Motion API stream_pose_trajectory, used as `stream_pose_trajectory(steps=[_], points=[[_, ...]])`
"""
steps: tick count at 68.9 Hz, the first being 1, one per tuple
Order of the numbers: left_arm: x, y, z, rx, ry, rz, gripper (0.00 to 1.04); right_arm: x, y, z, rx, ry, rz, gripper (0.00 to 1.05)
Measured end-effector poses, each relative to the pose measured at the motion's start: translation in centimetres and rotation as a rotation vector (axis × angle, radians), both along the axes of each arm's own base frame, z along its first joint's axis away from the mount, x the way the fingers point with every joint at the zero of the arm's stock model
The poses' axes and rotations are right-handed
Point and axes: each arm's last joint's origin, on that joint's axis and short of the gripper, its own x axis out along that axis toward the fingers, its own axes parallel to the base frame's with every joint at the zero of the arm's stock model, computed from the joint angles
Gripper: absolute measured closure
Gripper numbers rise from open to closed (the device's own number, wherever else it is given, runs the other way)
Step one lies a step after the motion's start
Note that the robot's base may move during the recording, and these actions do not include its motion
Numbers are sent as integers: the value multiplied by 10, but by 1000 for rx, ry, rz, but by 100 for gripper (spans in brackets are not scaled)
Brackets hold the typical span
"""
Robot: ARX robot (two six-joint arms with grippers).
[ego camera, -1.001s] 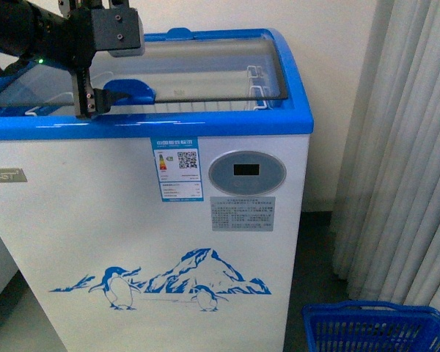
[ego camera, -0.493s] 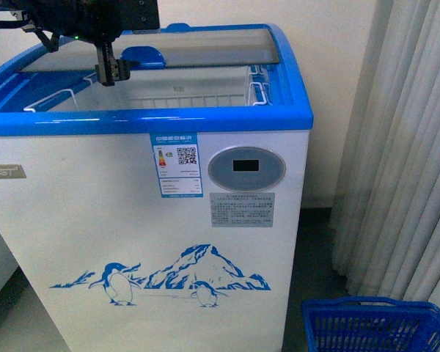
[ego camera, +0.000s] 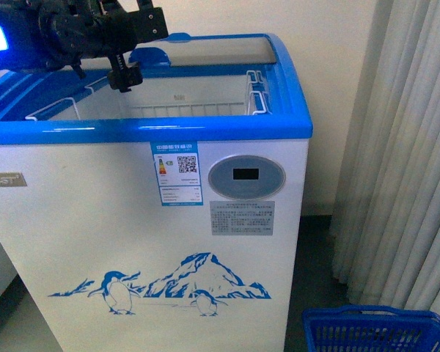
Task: Put drink in fridge
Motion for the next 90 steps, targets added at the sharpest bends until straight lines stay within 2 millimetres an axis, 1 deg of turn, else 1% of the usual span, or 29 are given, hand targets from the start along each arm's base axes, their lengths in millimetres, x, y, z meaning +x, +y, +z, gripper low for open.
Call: stream_pose_trajectory(steps=[7, 14, 19, 26, 30, 35, 37, 39, 41, 45, 50, 54, 55, 56, 59, 63, 65, 66, 67, 70, 73, 75, 76, 79, 80, 83, 84, 87, 90], points=[[0, 3, 1, -23, -8, 33, 8, 0, 0, 0, 0, 0, 0, 64], [0, 8, 1, -162, -12, 90, 8, 0, 0, 0, 0, 0, 0, 64], [-7, 11, 4, -253, -2, 125, 8, 0, 0, 0, 0, 0, 1, 64], [-29, 30, 17, -375, 73, 188, 8, 0, 0, 0, 0, 0, 0, 64], [-50, 47, 30, -461, 119, 218, 8, 0, 0, 0, 1, 0, -6, 64], [-73, 62, 38, -539, 166, 241, 8, 0, 0, 0, 0, 0, -6, 64], [-87, 70, 40, -603, 195, 251, 8, 0, 0, 0, 0, 0, -5, 64], [-95, 73, 40, -634, 210, 255, 8, 0, 0, 0, 0, 0, -2, 64], [-112, 77, 37, -721, 245, 258, 8, 0, 0, 0, 0, 0, 1, 64], [-131, 76, 32, -817, 298, 259, 8, 0, 0, 0, 0, 0, 2, 64], [-160, 73, 26, -962, 374, 241, 8, 0, 0, 0, 0, 0, 1, 64], [-201, 69, 29, -1119, 423, 205, 8, 0, 0, 0, 0, 0, 0, 64], [-207, 69, 30, -1127, 425, 199, 8, 0, 0, 0, 0, 0, -1, 64], [-224, 68, 34, -1187, 430, 182, 8, 0, 0, 0, 1, 0, -3, 64], [-263, 69, 43, -1271, 413, 147, 8, 0, 0, 0, 0, 0, -2, 64], [-313, 71, 44, -1361, 391, 140, 9, 0, 0, 0, 0, 0, -2, 64], [-335, 72, 40, -1370, 273, 148, 16, 0, 0, 0, 0, 0, -1, 64], [-351, 73, 35, -1376, 190, 144, 21, 0, 0, 0, 0, 0, -1, 64], [-362, 74, 30, -1380, 149, 139, 24, 0, 0, 0, 0, 0, -1, 64], [-385, 74, 17, -1384, 118, 136, 31, 0, 0, 0, 0, 0, -1, 64], [-413, 74, -4, -1384, 130, 148, 40, 0, 0, 0, 0, 0, -2, 64], [-424, 74, -13, -1383, 143, 158, 44, 0, 0, 0, 1, 0, -1, 64], [-435, 73, -22, -1382, 156, 169, 47, 1, 0, 0, -6, 11, 3, 64], [-448, 73, -36, -1381, 175, 183, 53, 3, -1, 1, -26, 100, 29, 64], [-456, 73, -44, -1381, 181, 188, 56, 3, -2, 5, -60, 169, 49, 64], [-464, 73, -52, -1381, 177, 184, 62, 3, -4, 10, -100, 281, 85, 64], [-468, 73, -54, -1382, 169, 178, 65, 4, -5, 13, -127, 343, 107, 64], [-473, 73, -55, -1383, 148, 158, 72, 10, -6, 16, -176, 451, 140, 64], [-476, 73, -54, -1385, 127, 143, 81, 27, -8, 17, -282, 510, 184, 64]])
